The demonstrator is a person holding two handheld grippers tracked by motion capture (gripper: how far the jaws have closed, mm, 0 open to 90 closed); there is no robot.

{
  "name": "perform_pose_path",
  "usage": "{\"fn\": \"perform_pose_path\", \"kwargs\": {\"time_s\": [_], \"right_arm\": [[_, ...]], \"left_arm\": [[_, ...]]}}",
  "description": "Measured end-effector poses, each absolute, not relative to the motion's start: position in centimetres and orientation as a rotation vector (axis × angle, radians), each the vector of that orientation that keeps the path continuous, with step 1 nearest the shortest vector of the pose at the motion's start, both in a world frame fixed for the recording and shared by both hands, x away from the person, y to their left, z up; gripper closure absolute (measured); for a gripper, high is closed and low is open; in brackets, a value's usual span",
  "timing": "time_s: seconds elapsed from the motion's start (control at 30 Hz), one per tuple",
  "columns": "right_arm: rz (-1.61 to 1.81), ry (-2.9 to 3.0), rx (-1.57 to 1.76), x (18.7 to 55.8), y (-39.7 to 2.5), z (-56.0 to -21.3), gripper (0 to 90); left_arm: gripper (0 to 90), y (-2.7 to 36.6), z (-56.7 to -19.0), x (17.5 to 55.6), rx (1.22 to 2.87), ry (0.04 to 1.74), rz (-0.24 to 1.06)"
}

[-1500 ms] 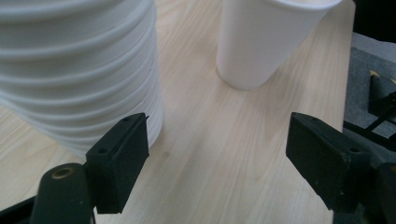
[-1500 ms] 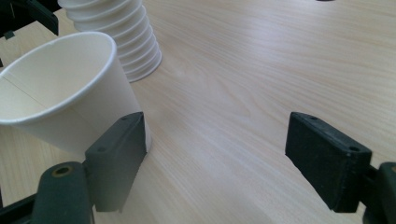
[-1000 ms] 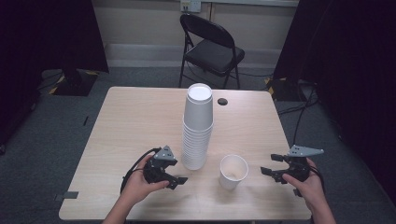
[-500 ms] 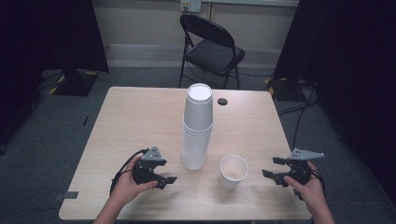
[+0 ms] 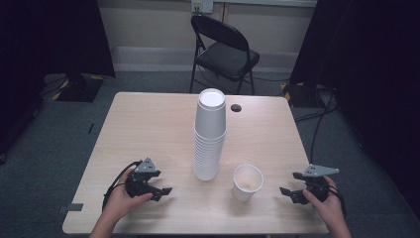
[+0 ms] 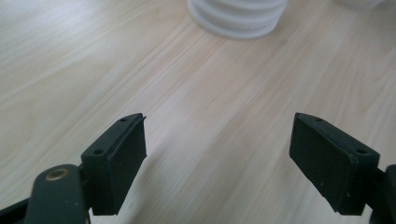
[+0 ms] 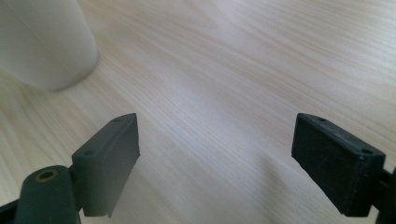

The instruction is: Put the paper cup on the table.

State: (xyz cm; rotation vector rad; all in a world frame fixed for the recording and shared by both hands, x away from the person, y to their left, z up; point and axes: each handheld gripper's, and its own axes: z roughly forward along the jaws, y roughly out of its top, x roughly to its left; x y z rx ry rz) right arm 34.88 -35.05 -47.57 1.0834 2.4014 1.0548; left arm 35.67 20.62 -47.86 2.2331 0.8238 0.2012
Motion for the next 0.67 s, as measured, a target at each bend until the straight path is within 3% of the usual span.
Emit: {"fn": "perform_pose_path", "kwargs": {"time_s": [0.67], "right_arm": [[1.039,2.378,1.074,34.2,-35.4,-49.8,14.0]], "left_arm": [[15.3,22.4,-49.5,35.3,2.265,0.776,0.300]]}}
